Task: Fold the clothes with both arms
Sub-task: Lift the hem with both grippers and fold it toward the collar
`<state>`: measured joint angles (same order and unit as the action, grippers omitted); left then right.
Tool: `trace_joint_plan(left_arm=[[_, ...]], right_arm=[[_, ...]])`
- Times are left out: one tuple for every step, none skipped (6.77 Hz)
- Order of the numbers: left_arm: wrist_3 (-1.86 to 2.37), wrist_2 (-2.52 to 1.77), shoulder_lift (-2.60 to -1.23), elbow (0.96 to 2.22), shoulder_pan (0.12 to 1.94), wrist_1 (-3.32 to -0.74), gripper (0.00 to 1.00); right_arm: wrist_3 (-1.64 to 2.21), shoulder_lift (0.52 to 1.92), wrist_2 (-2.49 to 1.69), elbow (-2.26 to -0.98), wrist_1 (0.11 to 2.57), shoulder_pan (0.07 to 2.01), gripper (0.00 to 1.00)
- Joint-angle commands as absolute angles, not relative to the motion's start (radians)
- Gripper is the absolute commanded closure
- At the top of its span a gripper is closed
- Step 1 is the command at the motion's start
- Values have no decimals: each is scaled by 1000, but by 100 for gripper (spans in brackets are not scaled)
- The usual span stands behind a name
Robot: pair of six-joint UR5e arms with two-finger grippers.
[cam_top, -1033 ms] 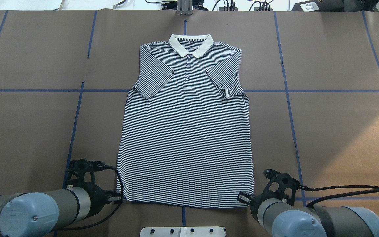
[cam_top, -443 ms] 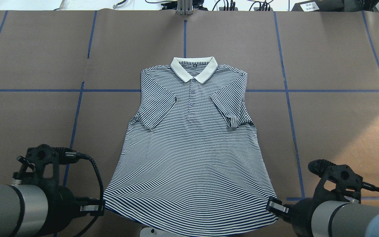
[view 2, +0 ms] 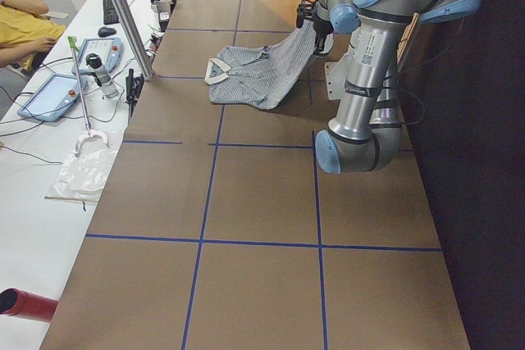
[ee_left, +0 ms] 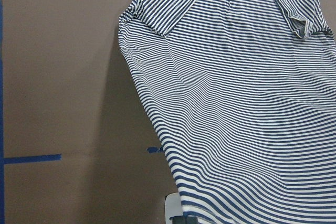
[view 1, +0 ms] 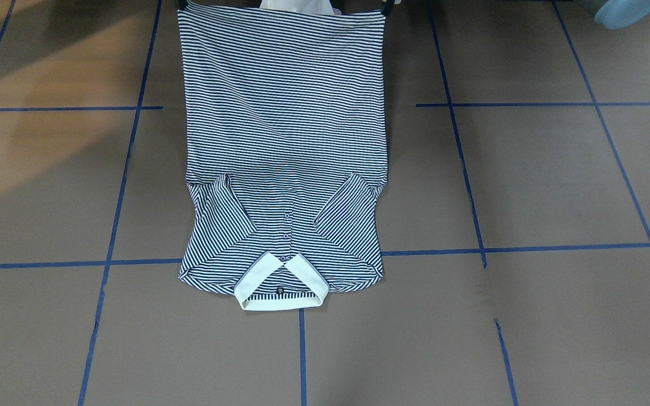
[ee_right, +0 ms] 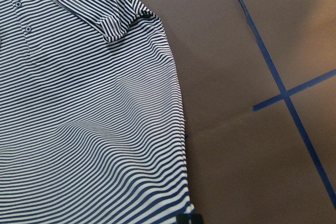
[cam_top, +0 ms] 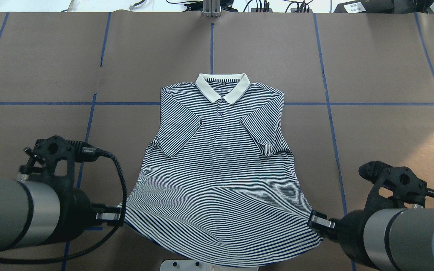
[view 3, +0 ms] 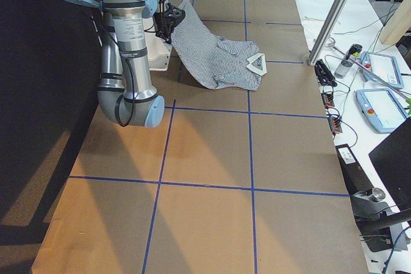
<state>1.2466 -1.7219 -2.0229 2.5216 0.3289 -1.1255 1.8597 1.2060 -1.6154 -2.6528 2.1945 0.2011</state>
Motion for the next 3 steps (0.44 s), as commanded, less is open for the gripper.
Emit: trace_joint_plan(left_arm=[[1076, -1727, -2106, 2322, 495, -1196, 100], [1025, -1732, -2117, 2251, 561, -1253, 100], [978, -1732, -2121, 2176, 610, -1302, 100]], right_arm=[[1655, 1126, -1638, -2504, 2189, 412, 100], [1596, 1103, -1681, -2432, 2178, 517, 100], [1585, 1083, -1687, -2334, 2099, 556, 100]])
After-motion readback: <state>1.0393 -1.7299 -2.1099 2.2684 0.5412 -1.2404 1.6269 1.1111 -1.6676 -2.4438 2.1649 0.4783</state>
